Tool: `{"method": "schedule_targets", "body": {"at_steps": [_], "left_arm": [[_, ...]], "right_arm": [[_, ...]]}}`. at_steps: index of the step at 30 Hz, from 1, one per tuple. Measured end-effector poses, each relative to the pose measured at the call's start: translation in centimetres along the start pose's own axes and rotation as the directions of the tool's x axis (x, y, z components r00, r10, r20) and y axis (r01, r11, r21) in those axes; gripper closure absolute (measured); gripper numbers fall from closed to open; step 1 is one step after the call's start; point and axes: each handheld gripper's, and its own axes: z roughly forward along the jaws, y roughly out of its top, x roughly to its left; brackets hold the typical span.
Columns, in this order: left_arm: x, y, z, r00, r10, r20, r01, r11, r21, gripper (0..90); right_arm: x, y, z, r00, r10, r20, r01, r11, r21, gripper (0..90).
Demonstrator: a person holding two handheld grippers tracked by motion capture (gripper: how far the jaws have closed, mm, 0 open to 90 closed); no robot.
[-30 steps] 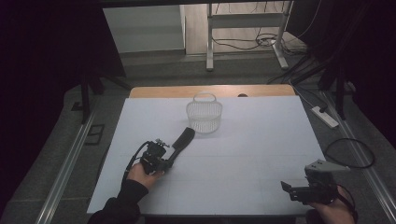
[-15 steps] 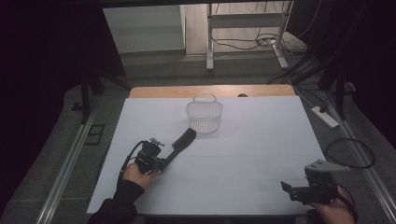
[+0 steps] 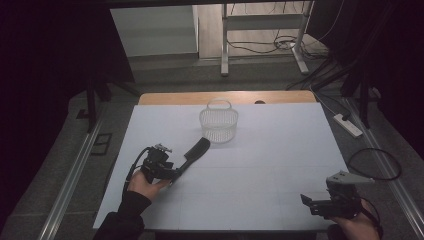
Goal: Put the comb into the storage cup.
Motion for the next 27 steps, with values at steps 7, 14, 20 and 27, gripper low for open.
{"method": "schedule_targets", "body": {"at_steps": [7,14,20,27], "left_arm": [[0.4,0.6,-0.1,0.9997,-0.012,0.020,0.012,0.9998,-0.013,19.9],[1.2,1.4,0.4,0.9989,-0.011,0.047,0.010,0.9998,0.017,6.4],[0.8,2.1,0.8,0.9991,0.035,0.024,-0.036,0.9990,0.027,0.0],[0.4,2.8,1.6,0.9973,0.072,0.010,-0.073,0.9966,0.040,0.0]], "right_arm": [[0.0,0.0,0.0,1.0000,-0.001,0.000,0.001,1.000,0.003,1.6],[0.0,0.0,0.1,1.0000,0.001,0.000,-0.001,1.000,0.005,1.6],[0.0,0.0,0.1,1.0000,0.002,-0.001,-0.002,1.000,0.007,1.6],[0.0,0.0,0.1,1.0000,0.002,-0.001,-0.002,1.000,0.009,1.6]]}}
